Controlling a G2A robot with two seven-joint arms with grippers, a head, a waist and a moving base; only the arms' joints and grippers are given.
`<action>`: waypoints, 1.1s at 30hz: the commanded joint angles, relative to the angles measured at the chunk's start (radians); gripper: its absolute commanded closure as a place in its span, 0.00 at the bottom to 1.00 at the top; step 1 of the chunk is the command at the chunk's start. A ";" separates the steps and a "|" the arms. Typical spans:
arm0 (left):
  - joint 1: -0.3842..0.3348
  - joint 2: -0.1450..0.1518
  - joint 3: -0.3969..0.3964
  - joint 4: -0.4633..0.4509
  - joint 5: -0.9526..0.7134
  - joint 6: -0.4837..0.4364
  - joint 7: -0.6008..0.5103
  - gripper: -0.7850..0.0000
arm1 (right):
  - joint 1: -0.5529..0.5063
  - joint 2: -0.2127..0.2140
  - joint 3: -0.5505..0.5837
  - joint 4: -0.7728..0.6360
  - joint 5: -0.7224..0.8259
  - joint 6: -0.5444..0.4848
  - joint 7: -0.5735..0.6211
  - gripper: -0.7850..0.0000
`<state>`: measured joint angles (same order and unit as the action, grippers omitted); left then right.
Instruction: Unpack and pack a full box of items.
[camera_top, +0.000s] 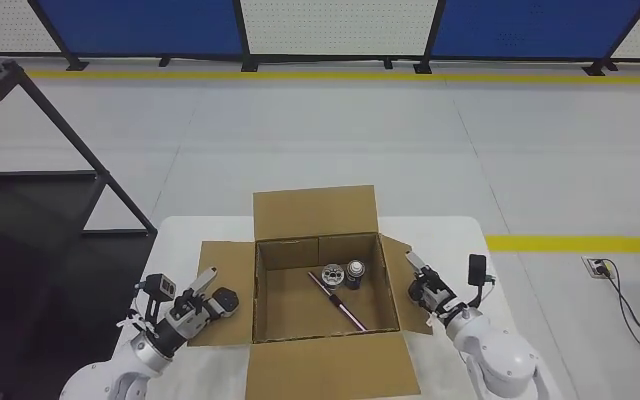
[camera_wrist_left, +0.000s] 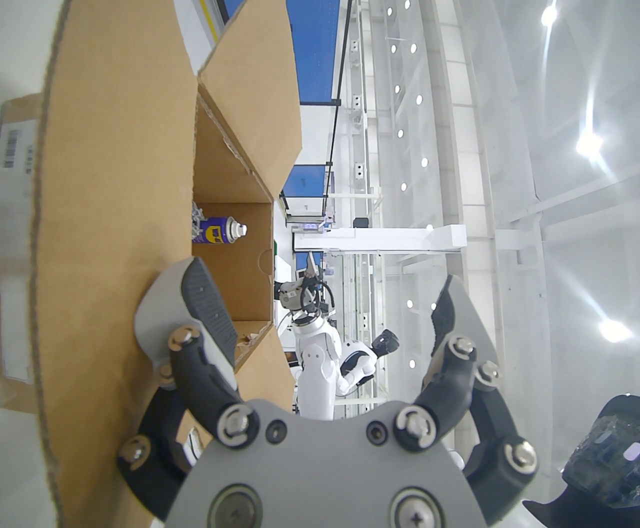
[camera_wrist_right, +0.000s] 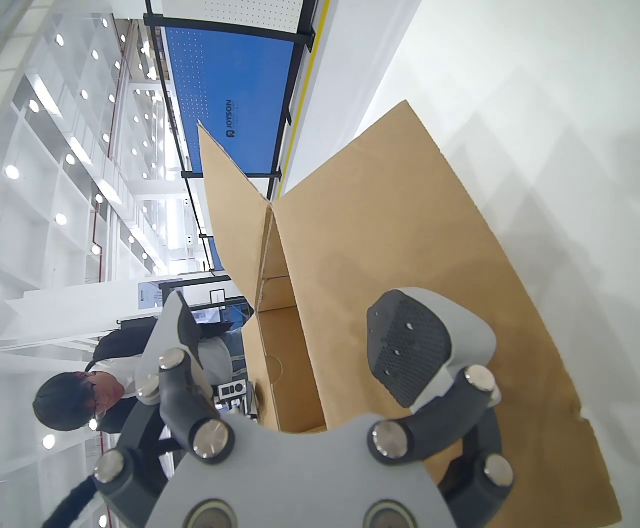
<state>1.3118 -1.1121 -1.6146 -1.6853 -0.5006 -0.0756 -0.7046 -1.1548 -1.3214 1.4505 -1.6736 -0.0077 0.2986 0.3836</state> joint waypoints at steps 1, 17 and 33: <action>-0.002 0.000 0.003 0.003 -0.002 0.000 0.002 0.00 | 0.000 0.002 -0.001 -0.004 -0.008 0.006 0.004 0.00; 0.007 0.005 -0.041 -0.086 -0.013 -0.059 0.001 0.00 | 0.016 0.016 -0.038 -0.276 -0.107 -0.009 0.079 0.00; 0.030 0.012 -0.143 -0.170 -0.189 -0.055 -0.074 0.00 | 0.136 0.011 -0.158 -0.280 -0.193 0.082 0.125 0.00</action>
<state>1.3413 -1.0996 -1.7574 -1.8555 -0.6897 -0.1302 -0.7782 -1.0188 -1.3102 1.2923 -1.9531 -0.2008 0.3810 0.5090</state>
